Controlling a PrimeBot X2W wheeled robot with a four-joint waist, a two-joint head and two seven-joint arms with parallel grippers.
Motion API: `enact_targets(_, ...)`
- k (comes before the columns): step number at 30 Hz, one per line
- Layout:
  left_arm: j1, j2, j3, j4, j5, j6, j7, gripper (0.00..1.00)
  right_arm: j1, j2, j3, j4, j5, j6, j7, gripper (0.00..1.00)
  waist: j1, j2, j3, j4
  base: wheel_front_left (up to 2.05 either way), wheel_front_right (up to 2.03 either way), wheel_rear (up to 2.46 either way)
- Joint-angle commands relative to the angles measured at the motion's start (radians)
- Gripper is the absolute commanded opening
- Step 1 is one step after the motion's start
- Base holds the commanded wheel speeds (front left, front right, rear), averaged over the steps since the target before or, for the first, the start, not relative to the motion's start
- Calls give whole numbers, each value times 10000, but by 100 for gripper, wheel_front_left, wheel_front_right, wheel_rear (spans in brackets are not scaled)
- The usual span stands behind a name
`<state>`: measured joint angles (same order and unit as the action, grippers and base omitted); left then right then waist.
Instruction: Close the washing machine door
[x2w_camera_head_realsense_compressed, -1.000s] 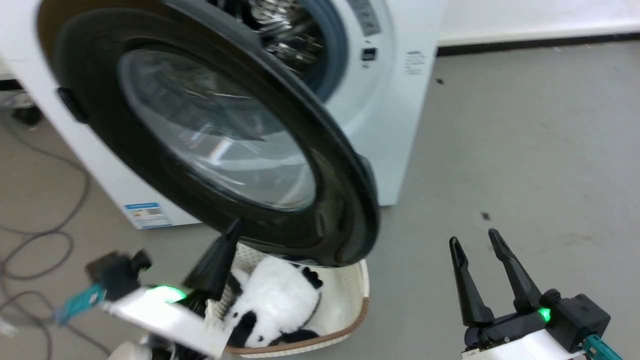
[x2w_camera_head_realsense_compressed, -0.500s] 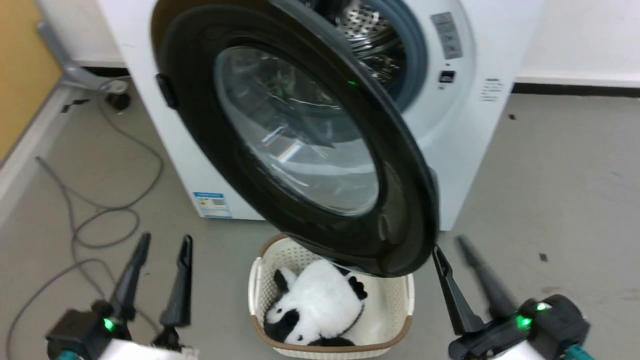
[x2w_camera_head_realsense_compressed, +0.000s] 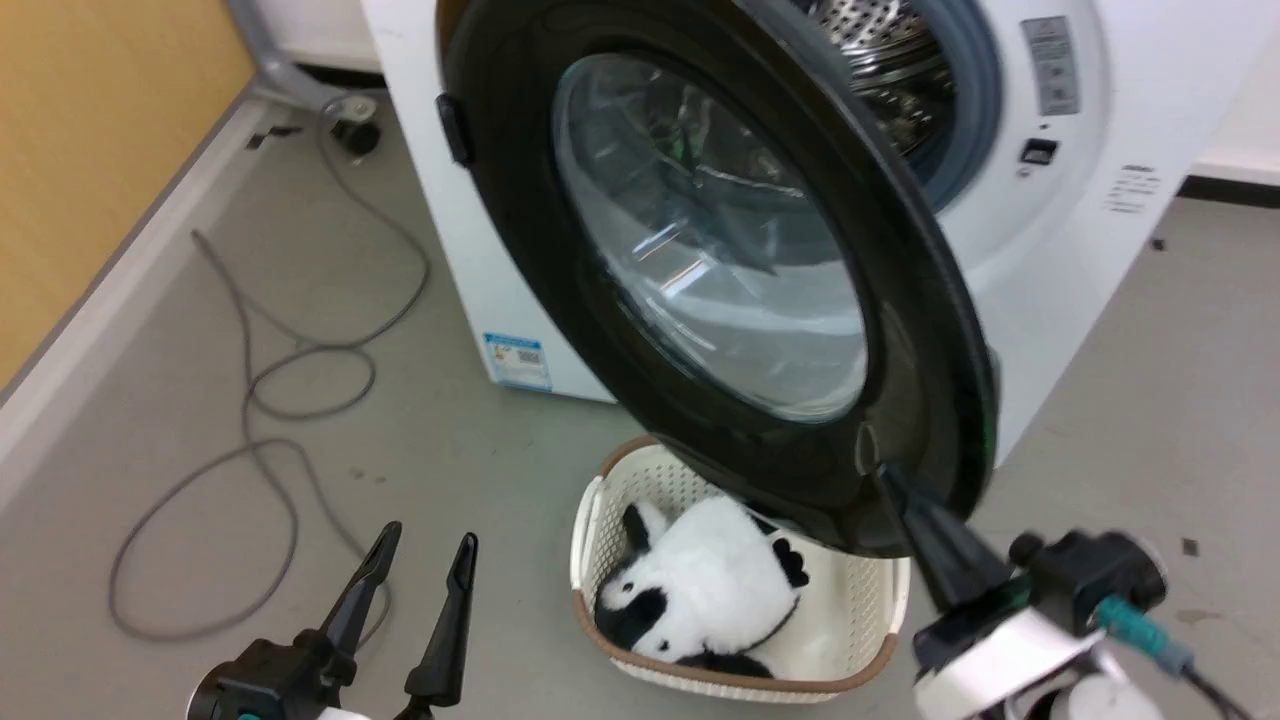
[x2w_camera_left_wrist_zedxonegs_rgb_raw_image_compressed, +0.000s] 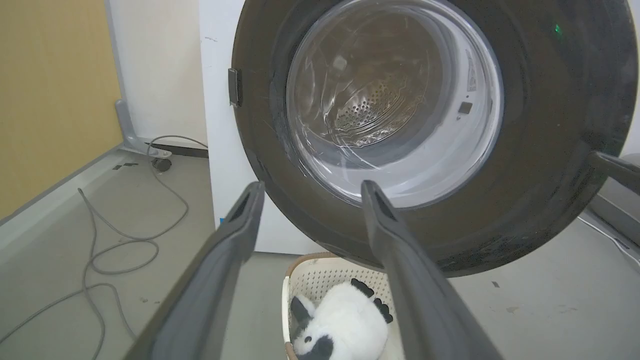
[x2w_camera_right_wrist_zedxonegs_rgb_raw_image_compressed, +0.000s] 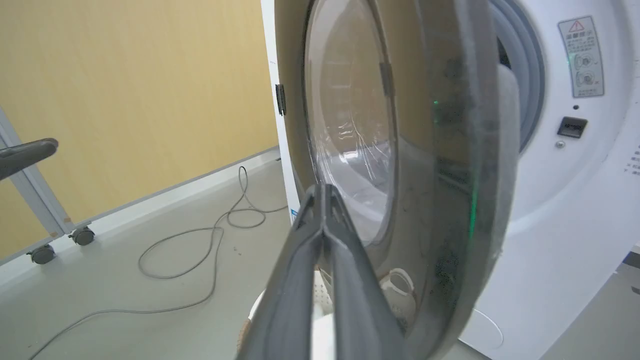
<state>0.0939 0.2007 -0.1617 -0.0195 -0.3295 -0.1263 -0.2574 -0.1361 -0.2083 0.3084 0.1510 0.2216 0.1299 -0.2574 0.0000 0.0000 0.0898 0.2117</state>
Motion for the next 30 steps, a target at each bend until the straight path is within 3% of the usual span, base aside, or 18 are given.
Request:
enact_targets(1,-191,17,-70,28,-52,-43,-43,100,-326,-131,-108,204,58,8,-42,0,0,0,266,203,0,0,0)
enact_targets(10,-749,42,-459,96,-150,-44,-43,100,-2127,-880,-509,1109,33,8,215,0,0,0,1134,612,0,0,0)
enact_targets(22,-1615,-244,-619,-7,-285,-44,-43,100,-5057,-1818,-1600,2015,931,8,901,0,0,0,2503,1062,0,0,0)
enact_targets(30,-1882,-318,-608,-74,-360,-44,-43,100,-6755,-2109,-2266,2701,1010,8,1568,0,0,0,3084,1170,0,0,0)
